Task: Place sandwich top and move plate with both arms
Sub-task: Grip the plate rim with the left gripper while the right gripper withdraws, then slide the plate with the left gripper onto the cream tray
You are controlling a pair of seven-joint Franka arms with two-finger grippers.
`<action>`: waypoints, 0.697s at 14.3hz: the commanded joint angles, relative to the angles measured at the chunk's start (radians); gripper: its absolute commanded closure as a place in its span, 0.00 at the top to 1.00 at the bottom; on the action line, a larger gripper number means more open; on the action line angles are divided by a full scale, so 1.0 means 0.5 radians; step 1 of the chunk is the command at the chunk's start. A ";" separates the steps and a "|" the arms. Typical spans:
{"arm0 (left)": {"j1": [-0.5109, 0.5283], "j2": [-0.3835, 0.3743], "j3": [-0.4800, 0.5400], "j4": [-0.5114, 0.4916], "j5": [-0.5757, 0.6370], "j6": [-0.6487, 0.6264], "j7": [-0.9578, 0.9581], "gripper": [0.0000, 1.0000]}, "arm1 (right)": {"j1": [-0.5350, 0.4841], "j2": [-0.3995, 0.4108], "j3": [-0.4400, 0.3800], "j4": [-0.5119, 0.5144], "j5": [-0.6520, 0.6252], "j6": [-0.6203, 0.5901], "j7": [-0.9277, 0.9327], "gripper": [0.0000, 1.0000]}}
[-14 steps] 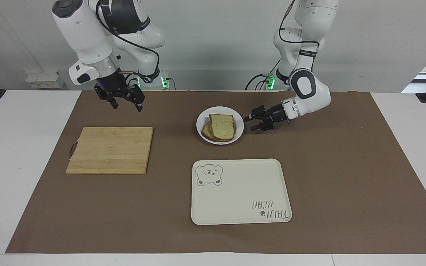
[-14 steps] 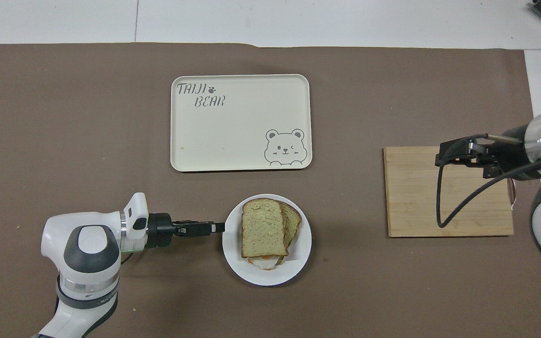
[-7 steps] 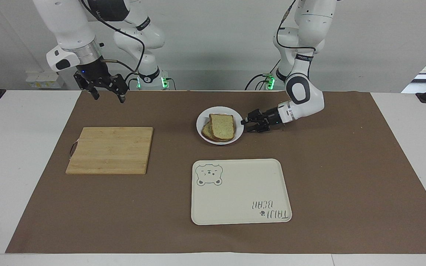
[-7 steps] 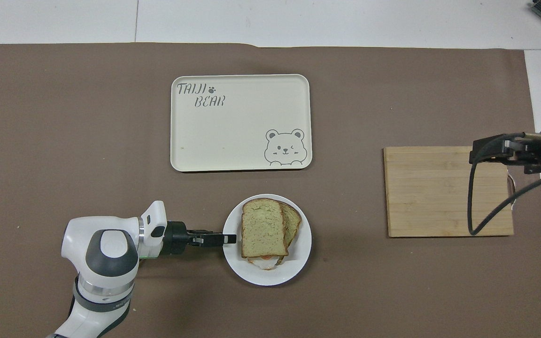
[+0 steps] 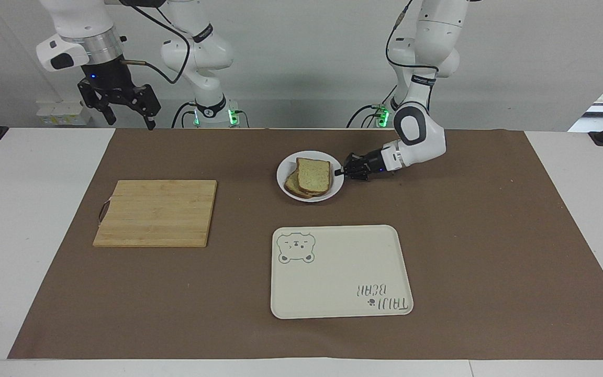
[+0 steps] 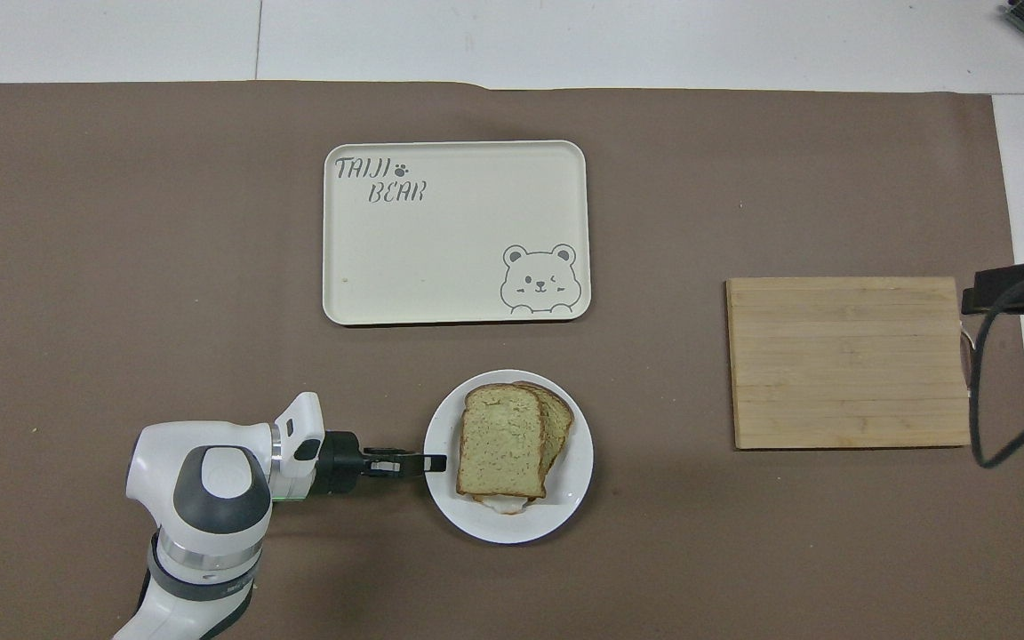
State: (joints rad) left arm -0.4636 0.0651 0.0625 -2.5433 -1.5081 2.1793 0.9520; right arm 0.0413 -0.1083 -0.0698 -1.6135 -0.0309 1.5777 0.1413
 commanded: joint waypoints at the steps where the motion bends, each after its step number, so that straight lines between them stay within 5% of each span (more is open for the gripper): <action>1: 0.022 -0.057 0.035 -0.013 -0.043 0.002 -0.020 0.00 | -0.024 -0.041 -0.005 -0.040 -0.027 -0.023 -0.059 1.00; 7: 0.230 -0.023 0.038 0.211 -0.027 -0.189 -0.082 0.00 | -0.046 -0.066 -0.005 -0.129 -0.012 -0.023 -0.056 1.00; 10: 0.323 0.154 0.038 0.529 0.128 -0.266 -0.252 0.00 | -0.043 -0.069 -0.005 -0.138 -0.018 -0.020 -0.110 1.00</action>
State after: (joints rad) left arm -0.3309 0.0732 0.0837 -2.3972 -1.4930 2.0945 0.8936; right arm 0.0343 -0.1126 -0.0808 -1.6506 -0.0309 1.5675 0.1260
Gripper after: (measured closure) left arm 0.960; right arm 0.000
